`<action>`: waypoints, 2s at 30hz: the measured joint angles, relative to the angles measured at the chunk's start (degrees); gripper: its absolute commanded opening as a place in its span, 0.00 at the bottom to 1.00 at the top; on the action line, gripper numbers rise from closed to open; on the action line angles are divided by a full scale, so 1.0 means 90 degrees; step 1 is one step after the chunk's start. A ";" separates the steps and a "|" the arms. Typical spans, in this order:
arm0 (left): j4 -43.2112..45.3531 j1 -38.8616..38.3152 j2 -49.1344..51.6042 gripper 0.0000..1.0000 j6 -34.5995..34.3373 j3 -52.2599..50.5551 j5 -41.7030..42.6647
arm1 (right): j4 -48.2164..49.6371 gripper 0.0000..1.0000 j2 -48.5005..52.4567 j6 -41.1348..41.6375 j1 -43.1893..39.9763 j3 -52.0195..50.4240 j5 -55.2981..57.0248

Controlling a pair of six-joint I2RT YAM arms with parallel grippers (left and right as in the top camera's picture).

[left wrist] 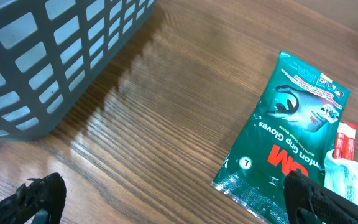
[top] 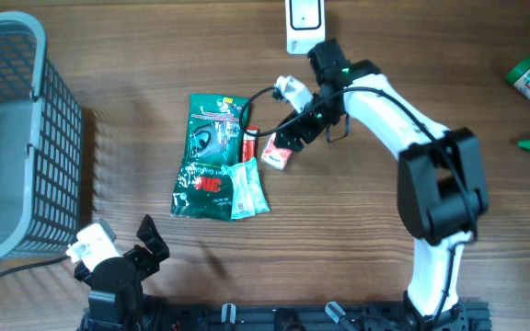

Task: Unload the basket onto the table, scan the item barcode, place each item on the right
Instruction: 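Grasp the Kleenex pack with the right gripper and lift it, then carry the Kleenex pack up to the white scanner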

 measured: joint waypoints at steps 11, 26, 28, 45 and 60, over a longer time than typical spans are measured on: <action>0.0000 0.0000 0.0002 1.00 0.0000 0.0000 0.0000 | 0.0257 0.66 0.0461 -0.0257 0.0070 0.0012 -0.0469; 0.0002 0.0000 0.0002 1.00 0.0000 0.0000 0.0000 | -0.0685 0.04 0.0522 0.2021 0.0590 0.0491 0.0656; 0.0000 0.0000 0.0002 1.00 0.0000 0.0000 0.0000 | -0.1518 0.04 0.0534 0.2883 0.0474 0.0799 0.0811; 0.0002 0.0000 0.0002 1.00 0.0000 0.0000 0.0000 | -0.4801 0.04 -0.0204 0.6904 -0.0605 0.0716 0.0124; 0.0000 0.0000 0.0000 1.00 0.0000 0.0000 0.0000 | -0.4452 0.04 -0.3640 0.8223 -0.0563 -0.1591 0.0073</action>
